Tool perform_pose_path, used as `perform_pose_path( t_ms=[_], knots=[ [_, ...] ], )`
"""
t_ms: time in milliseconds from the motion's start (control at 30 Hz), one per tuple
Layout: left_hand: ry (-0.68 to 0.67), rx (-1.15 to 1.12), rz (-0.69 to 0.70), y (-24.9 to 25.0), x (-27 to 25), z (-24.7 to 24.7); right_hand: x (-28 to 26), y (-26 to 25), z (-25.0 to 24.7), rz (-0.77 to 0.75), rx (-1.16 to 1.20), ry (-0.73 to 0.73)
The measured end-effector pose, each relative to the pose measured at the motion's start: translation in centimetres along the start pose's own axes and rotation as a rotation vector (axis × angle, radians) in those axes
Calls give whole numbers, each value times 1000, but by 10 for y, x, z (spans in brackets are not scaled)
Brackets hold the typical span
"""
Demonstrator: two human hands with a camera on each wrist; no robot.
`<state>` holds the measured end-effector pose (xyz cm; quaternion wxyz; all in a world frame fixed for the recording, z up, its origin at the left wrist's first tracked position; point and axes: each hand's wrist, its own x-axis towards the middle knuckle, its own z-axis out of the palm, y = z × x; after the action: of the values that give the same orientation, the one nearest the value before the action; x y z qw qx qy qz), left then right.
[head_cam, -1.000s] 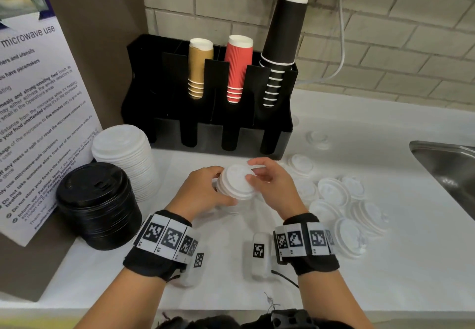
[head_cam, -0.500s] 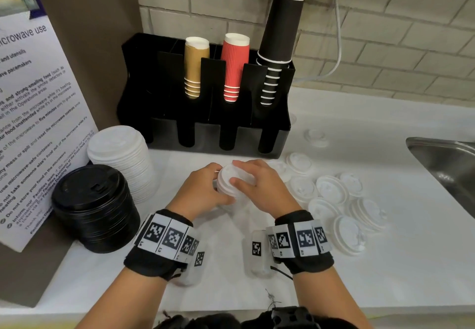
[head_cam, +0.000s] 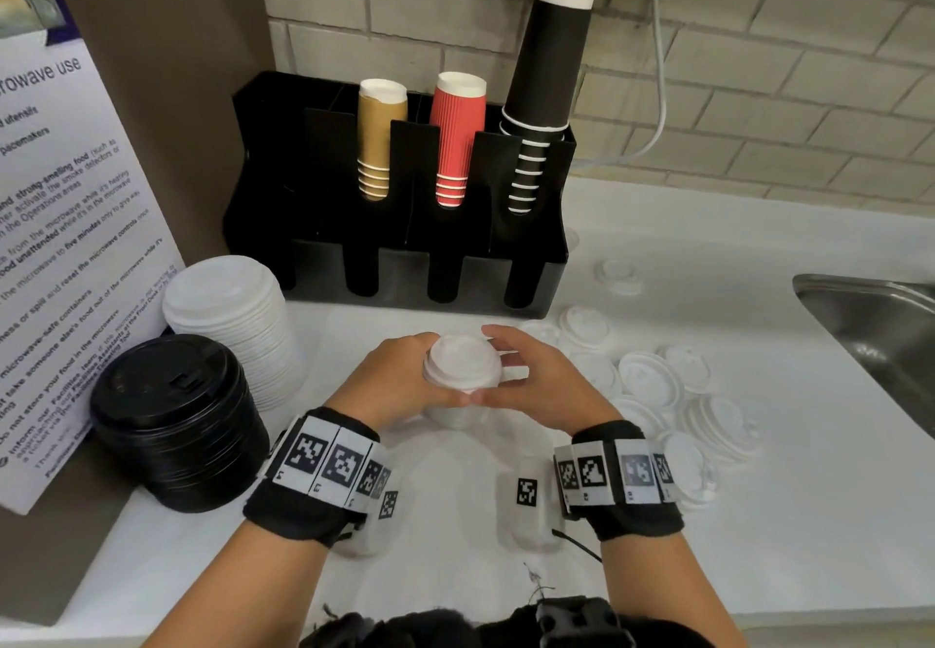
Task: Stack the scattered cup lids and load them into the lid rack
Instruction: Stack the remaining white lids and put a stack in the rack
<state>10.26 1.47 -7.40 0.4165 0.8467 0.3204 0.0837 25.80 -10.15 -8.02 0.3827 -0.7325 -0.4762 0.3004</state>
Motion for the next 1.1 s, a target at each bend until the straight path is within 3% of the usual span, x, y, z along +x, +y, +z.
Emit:
perform_pose_path(
  t_ms=[333,633,733,900,1100],
  knots=[
    [-33,0,9,1,5,-3,1,11,0,-49,91,73],
    [33,78,3,2,4,-2,7,10,-15,25,-3,-33],
    [45,77,-7,2,4,-1,17,4,-33,105,-308,-50],
    [48,88,-15,2,3,-1,40,-8,-28,81,-992,-315],
    [47,71,-16,1,2,-2,47,-10,-19,5,-1417,-418]
  ],
)
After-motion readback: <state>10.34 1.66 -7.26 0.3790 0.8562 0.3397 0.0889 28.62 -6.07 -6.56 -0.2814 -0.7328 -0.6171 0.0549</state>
